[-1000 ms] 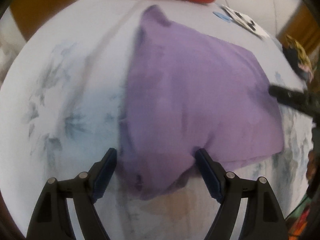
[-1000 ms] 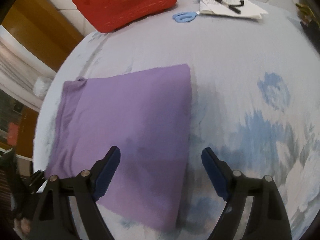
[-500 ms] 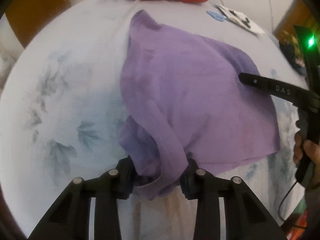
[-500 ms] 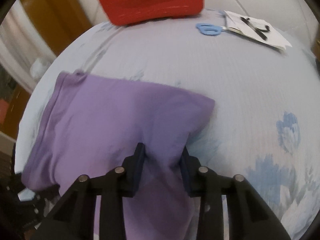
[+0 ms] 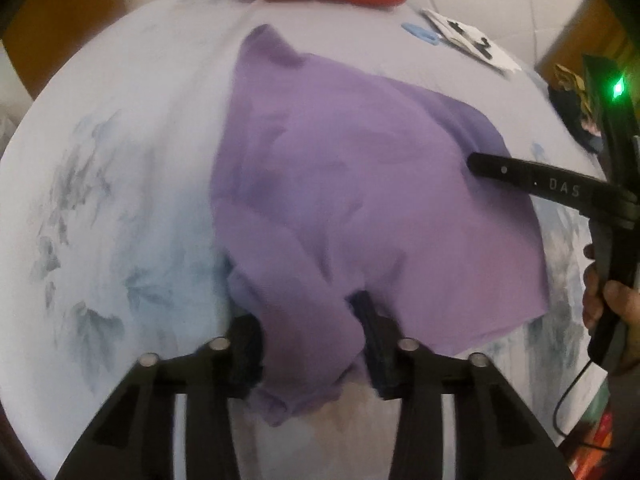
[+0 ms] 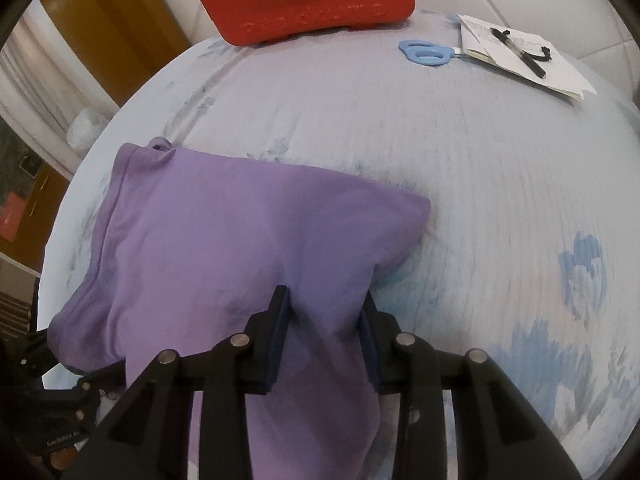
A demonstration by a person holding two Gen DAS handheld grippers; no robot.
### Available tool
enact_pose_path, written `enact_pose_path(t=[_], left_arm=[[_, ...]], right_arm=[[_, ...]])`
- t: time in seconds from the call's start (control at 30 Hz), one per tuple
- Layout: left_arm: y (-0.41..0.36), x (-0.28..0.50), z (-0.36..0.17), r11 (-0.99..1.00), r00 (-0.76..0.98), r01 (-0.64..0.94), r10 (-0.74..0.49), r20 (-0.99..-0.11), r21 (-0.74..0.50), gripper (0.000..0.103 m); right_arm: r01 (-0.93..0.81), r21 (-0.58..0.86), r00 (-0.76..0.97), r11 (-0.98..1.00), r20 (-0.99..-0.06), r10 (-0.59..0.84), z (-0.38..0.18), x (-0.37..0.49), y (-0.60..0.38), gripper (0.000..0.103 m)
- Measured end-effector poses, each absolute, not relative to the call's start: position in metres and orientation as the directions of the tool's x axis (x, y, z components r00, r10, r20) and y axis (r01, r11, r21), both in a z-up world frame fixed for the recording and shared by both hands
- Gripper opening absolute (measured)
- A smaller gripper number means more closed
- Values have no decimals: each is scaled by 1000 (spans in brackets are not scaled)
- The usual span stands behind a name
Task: Fold clothes
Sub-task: 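Grasp the folded shirt end with the right gripper while the left gripper grasps it, then lift the folded shirt with both grippers and carry it toward the clothes stack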
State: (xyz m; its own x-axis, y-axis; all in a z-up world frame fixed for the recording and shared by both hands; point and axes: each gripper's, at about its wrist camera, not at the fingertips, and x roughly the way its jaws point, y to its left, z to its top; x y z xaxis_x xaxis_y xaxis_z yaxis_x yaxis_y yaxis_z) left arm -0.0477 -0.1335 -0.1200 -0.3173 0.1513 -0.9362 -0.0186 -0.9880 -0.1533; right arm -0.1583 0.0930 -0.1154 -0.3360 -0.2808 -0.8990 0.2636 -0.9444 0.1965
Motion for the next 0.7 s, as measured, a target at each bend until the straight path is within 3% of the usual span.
enact_pose_path(t=[0.3, 0.33, 0.37, 0.4, 0.47, 0.57, 0.7], left_arm=[[-133, -40, -118, -992, -315, -24, 127, -941, -125, 32], [-133, -39, -118, -992, -311, -19, 127, -942, -127, 27], [-131, -38, -118, -990, -306, -17, 137, -942, -139, 19], [-129, -36, -117, -991, -309, -19, 134, -942, -135, 19], [-122, -35, -118, -994, -322, -32, 111, -940, -106, 18], [-117, -46, -122, -990, -340, -48, 138, -930, -129, 18], [-121, -49, -123, -985, -341, -40, 170, -925, -166, 17]], right_arm=[[267, 151, -341, -952, -909, -239, -116, -159, 87, 31], [270, 145, -340, -952, -911, -235, -116, -159, 87, 31], [262, 140, -343, -955, -911, -227, -116, -158, 87, 28], [249, 128, -349, -960, -913, -212, -115, -155, 87, 21], [264, 81, -378, -961, -908, -180, -115, -147, 85, 18], [321, -32, -425, -947, -898, -114, -119, -138, 71, 17], [319, 14, -405, -948, -902, -150, -123, -145, 78, 16]])
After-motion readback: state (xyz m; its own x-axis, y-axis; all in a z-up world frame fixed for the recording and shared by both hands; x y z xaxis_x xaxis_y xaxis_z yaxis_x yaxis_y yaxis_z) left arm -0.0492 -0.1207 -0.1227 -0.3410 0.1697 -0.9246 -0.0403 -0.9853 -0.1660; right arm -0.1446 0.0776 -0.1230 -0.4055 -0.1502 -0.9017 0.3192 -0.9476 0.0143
